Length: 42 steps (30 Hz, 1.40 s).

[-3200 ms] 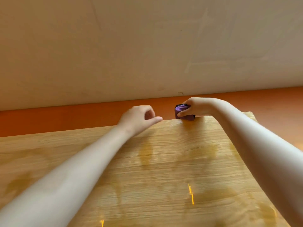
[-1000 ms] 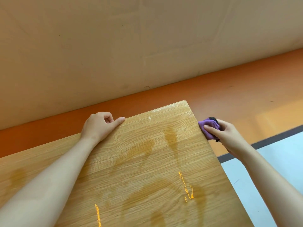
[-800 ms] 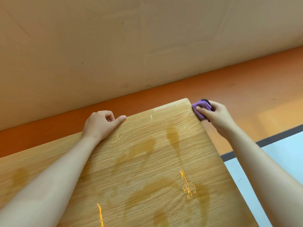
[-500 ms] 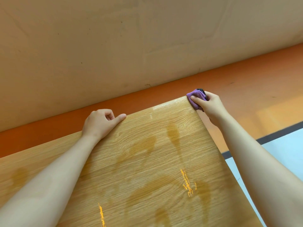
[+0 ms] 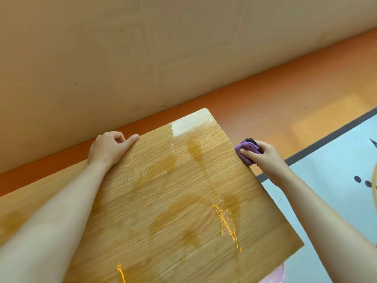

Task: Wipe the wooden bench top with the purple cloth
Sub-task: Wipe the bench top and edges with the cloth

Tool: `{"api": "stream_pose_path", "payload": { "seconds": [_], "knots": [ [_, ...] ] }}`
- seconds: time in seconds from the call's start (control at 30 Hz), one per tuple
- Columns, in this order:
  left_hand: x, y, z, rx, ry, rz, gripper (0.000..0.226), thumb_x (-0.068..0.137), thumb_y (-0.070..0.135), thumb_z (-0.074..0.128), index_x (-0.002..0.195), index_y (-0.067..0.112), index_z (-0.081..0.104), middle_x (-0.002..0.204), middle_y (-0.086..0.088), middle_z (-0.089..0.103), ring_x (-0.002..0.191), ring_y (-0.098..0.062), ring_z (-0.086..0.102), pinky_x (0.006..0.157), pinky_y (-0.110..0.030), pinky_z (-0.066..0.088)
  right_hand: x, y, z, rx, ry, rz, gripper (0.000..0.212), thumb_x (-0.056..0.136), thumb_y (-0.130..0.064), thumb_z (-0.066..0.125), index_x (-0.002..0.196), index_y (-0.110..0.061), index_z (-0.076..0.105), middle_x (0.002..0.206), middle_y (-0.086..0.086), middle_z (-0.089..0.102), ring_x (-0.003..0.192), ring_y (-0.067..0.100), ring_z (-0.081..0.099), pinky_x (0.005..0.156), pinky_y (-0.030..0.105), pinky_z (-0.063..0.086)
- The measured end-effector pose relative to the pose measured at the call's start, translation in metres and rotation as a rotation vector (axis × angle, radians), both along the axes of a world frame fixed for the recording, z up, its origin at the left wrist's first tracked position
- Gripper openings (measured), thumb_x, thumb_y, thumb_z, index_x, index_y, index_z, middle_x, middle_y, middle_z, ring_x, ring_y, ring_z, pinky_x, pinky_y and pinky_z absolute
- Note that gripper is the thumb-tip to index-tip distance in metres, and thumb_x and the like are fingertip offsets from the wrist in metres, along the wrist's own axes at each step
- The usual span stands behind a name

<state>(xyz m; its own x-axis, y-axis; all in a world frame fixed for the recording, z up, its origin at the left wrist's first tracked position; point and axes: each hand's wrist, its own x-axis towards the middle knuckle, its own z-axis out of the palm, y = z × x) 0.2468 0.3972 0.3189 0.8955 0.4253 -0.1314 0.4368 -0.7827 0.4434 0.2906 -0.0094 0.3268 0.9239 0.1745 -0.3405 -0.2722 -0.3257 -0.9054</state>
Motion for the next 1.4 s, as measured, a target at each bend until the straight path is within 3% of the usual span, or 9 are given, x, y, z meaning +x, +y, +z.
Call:
{"api": "stream_pose_path", "payload": {
  "seconds": [0.1,0.27,0.57,0.73,1.1,1.17,1.3,1.4],
  "knots": [
    [0.0,-0.001,0.0,-0.001,-0.002,0.007,0.055,0.079,0.073,0.053,0.063,0.021,0.062,0.065,0.003,0.062,0.069,-0.016,0.058,0.057,-0.03,0.04,0.023,0.023,-0.003,0.016,-0.046,-0.038,0.008,0.087,-0.009,0.064,0.094,-0.005,0.066,0.081,0.005,0.061,0.075,0.012,0.056,0.069,0.026,0.043],
    [0.0,0.0,-0.001,0.003,-0.004,0.004,0.056,0.078,0.074,0.053,0.063,0.021,0.062,0.066,0.003,0.062,0.069,-0.015,0.058,0.059,-0.032,0.044,0.042,0.041,-0.01,0.086,-0.024,-0.063,0.007,0.087,-0.011,0.065,0.086,-0.018,0.067,0.082,0.004,0.064,0.078,0.018,0.059,0.075,0.035,0.049],
    [0.001,-0.001,0.0,-0.014,0.001,-0.005,0.055,0.079,0.073,0.053,0.064,0.021,0.064,0.068,0.003,0.063,0.07,-0.016,0.058,0.058,-0.031,0.042,-0.058,-0.034,0.002,0.019,0.05,-0.105,0.009,0.089,-0.012,0.062,0.095,-0.011,0.068,0.084,0.003,0.065,0.077,0.008,0.059,0.071,0.023,0.045],
    [-0.002,-0.003,0.002,-0.023,-0.016,-0.029,0.054,0.081,0.071,0.053,0.066,0.021,0.064,0.069,0.003,0.063,0.07,-0.016,0.057,0.058,-0.031,0.04,-0.101,-0.06,0.006,-0.056,0.072,-0.163,0.011,0.087,-0.015,0.065,0.097,-0.016,0.069,0.089,0.004,0.069,0.081,0.008,0.061,0.074,0.024,0.046],
    [-0.004,-0.003,0.002,-0.048,-0.027,-0.028,0.054,0.083,0.067,0.053,0.068,0.017,0.065,0.071,0.001,0.064,0.07,-0.014,0.055,0.057,-0.03,0.035,-0.064,-0.027,0.005,-0.094,-0.017,-0.134,0.007,0.089,-0.016,0.064,0.092,-0.011,0.068,0.083,0.006,0.062,0.078,0.016,0.056,0.069,0.027,0.043],
    [-0.004,-0.001,0.003,-0.065,-0.023,-0.032,0.055,0.083,0.068,0.052,0.068,0.016,0.065,0.072,0.0,0.064,0.071,-0.016,0.057,0.057,-0.031,0.037,-0.083,-0.038,0.007,-0.113,-0.021,-0.157,0.01,0.088,-0.016,0.064,0.095,-0.009,0.068,0.084,0.006,0.063,0.079,0.015,0.056,0.071,0.026,0.043],
    [-0.004,0.0,0.006,-0.123,0.016,-0.073,0.055,0.084,0.067,0.052,0.068,0.015,0.064,0.074,-0.002,0.065,0.076,-0.02,0.06,0.059,-0.031,0.04,-0.126,-0.068,0.005,-0.202,-0.012,-0.203,0.006,0.086,-0.022,0.067,0.092,-0.019,0.069,0.09,0.008,0.069,0.084,0.019,0.06,0.078,0.034,0.045],
    [-0.005,-0.003,0.016,-0.085,-0.008,-0.077,0.045,0.08,0.064,0.06,0.076,0.019,0.065,0.081,0.003,0.066,0.083,-0.02,0.061,0.068,-0.035,0.048,-0.147,-0.079,0.008,-0.217,-0.018,-0.232,0.005,0.087,-0.019,0.066,0.09,-0.021,0.069,0.09,0.009,0.069,0.082,0.018,0.06,0.075,0.033,0.044]
  ]
}}
